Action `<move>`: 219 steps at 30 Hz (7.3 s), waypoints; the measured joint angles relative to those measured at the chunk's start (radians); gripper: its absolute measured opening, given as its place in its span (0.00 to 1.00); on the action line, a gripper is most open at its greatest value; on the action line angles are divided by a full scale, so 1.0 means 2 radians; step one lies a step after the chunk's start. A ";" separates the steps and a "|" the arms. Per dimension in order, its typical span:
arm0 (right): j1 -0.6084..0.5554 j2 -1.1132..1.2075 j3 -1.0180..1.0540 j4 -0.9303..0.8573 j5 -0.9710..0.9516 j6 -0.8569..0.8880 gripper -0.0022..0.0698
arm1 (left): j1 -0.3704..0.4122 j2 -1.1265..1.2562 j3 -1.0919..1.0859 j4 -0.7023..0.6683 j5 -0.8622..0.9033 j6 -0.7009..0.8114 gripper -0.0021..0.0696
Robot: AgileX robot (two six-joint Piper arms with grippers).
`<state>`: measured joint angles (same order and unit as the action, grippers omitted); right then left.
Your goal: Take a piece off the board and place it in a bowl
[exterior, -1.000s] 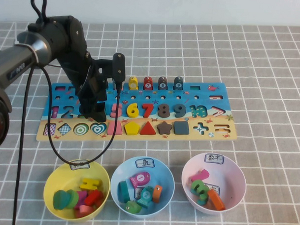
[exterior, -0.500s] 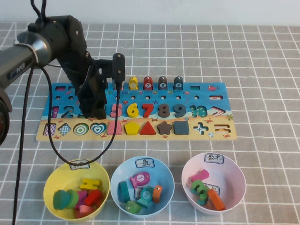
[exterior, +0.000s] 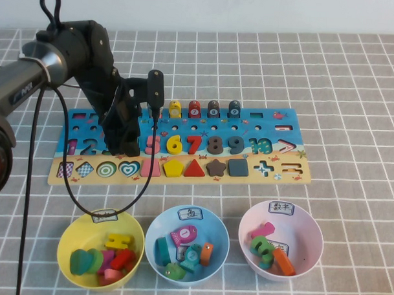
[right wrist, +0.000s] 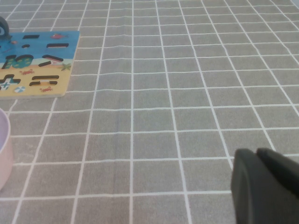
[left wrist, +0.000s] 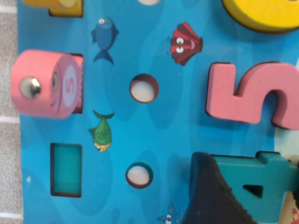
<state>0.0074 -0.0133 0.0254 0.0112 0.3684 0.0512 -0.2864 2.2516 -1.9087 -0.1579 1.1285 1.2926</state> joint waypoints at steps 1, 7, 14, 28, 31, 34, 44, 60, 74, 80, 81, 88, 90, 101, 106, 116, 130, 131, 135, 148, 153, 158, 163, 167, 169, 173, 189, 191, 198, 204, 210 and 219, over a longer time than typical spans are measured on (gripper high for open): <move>0.000 0.000 0.000 0.000 0.000 0.000 0.01 | 0.000 0.000 0.000 0.000 0.000 0.000 0.47; 0.000 0.000 0.000 0.000 0.000 0.000 0.01 | 0.000 0.000 0.000 0.000 0.000 0.000 0.47; 0.000 0.000 0.000 0.000 0.000 0.000 0.01 | 0.000 -0.003 0.000 0.002 -0.001 0.000 0.47; 0.000 0.000 0.000 0.000 0.000 0.000 0.01 | 0.000 -0.039 0.000 0.005 0.009 -0.062 0.47; 0.000 0.000 0.000 0.000 0.000 0.000 0.01 | 0.000 -0.058 0.000 0.005 0.011 -0.134 0.47; 0.000 0.000 0.000 0.000 0.000 0.000 0.01 | 0.000 -0.078 0.000 0.005 0.012 -0.230 0.47; 0.000 0.000 0.000 0.000 0.000 0.000 0.01 | 0.000 -0.120 0.000 0.005 0.050 -0.463 0.47; 0.000 0.000 0.000 0.000 0.000 0.000 0.01 | 0.000 -0.272 0.129 0.002 0.052 -0.494 0.47; 0.000 0.000 0.000 0.000 0.000 0.000 0.01 | -0.007 -0.510 0.393 -0.037 -0.009 -0.518 0.47; 0.000 0.000 0.000 0.000 0.000 0.000 0.01 | -0.068 -0.551 0.483 -0.048 -0.061 -0.518 0.47; 0.000 0.000 0.000 0.000 0.000 0.000 0.01 | -0.082 -0.551 0.493 -0.049 -0.073 -0.518 0.47; 0.000 0.000 0.000 0.000 0.000 0.000 0.01 | -0.168 -0.549 0.507 -0.053 -0.174 -0.536 0.47; 0.000 0.000 0.000 0.000 0.000 0.000 0.01 | -0.180 -0.543 0.507 -0.055 -0.187 -0.538 0.47; 0.000 0.000 0.000 0.000 0.000 0.000 0.01 | -0.259 -0.378 0.413 -0.050 -0.193 -0.559 0.47; 0.000 0.000 0.000 0.000 0.000 0.000 0.01 | -0.296 -0.306 0.337 0.007 -0.156 -0.609 0.47; 0.000 0.000 0.000 0.000 0.000 0.000 0.01 | -0.317 -0.216 0.220 0.036 -0.104 -0.663 0.47; 0.000 0.000 0.000 0.000 0.000 0.000 0.01 | -0.349 -0.121 0.124 0.072 -0.028 -0.695 0.47; 0.000 0.000 0.000 0.000 0.000 0.000 0.01 | -0.349 -0.117 0.124 0.073 -0.028 -0.695 0.47; 0.000 0.000 0.000 0.000 0.000 0.000 0.01 | -0.349 -0.111 0.124 0.076 -0.029 -0.691 0.47; 0.000 0.000 0.000 0.000 0.000 0.000 0.01 | -0.349 -0.108 0.124 0.076 -0.031 -0.666 0.51; 0.000 0.000 0.000 0.000 0.000 0.000 0.01 | -0.349 -0.108 0.124 0.065 -0.031 -0.665 0.55; 0.000 0.000 0.000 0.000 0.000 0.000 0.01 | -0.349 -0.108 0.124 0.059 -0.031 -0.665 0.58; 0.000 0.000 0.000 0.000 0.000 0.000 0.01 | -0.349 -0.110 0.124 0.063 -0.029 -0.664 0.58; 0.000 0.000 0.000 0.000 0.000 0.000 0.01 | -0.349 -0.133 0.126 0.079 -0.026 -0.656 0.50; 0.000 0.000 0.000 0.000 0.000 0.000 0.01 | -0.349 -0.149 0.132 0.082 -0.026 -0.655 0.39; 0.000 0.000 0.000 0.000 0.000 0.000 0.01 | -0.344 -0.198 0.175 0.085 -0.048 -0.653 0.11; 0.000 0.000 0.000 0.000 0.000 0.000 0.01 | -0.341 -0.517 0.492 0.112 -0.298 -0.722 0.03; 0.000 0.000 0.000 0.000 0.000 0.000 0.01 | -0.341 -0.552 0.529 0.112 -0.337 -0.725 0.03; 0.000 0.000 0.000 0.000 0.000 0.000 0.01 | -0.341 -0.629 0.613 0.114 -0.391 -0.736 0.03; 0.000 0.000 0.000 0.000 0.000 0.000 0.01 | -0.341 -0.631 0.617 0.125 -0.374 -0.738 0.03; 0.000 0.000 0.000 0.000 0.000 0.000 0.01 | -0.341 -0.632 0.617 0.156 -0.380 -0.738 0.03; 0.000 0.000 0.000 0.000 0.000 0.000 0.01 | -0.282 -0.727 0.730 0.186 -0.572 -0.727 0.03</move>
<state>0.0074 -0.0133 0.0254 0.0112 0.3684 0.0512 -0.8512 0.7973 -0.4478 0.2134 -0.0161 -0.1618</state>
